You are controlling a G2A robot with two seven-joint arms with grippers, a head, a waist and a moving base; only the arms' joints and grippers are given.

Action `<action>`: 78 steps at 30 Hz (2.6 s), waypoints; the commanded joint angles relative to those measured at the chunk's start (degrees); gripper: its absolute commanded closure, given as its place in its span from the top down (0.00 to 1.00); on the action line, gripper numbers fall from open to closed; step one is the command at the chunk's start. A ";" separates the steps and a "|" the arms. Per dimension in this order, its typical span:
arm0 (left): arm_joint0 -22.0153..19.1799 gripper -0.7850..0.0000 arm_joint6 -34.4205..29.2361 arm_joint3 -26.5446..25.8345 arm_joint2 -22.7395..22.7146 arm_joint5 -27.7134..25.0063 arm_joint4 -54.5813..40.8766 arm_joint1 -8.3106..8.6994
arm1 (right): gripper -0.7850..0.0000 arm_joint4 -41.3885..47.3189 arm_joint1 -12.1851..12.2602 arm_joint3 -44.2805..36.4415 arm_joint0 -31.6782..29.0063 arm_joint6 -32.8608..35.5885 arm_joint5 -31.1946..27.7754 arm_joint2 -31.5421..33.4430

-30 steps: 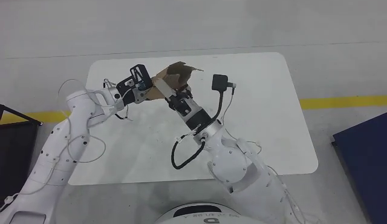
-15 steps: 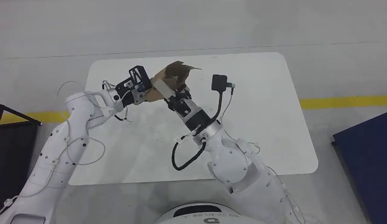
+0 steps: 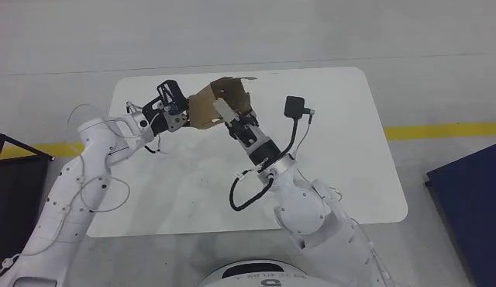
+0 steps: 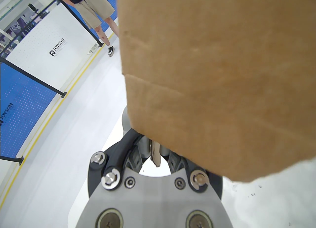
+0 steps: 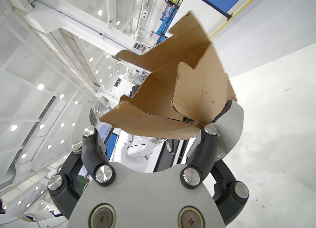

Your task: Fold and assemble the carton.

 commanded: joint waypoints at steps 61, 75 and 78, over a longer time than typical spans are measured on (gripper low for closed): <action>4.08 0.00 4.88 -1.20 -3.91 -1.15 1.87 0.33 | 0.82 -16.82 4.26 -13.38 2.51 35.58 17.52 13.83; 4.44 0.00 4.73 -1.55 -4.64 -2.13 1.31 0.37 | 0.78 -15.83 4.83 -9.81 -0.88 36.19 14.72 14.27; 4.26 0.00 4.84 -1.48 -4.44 -2.21 1.42 0.32 | 0.76 -16.22 4.94 -9.95 -0.24 37.92 14.56 13.64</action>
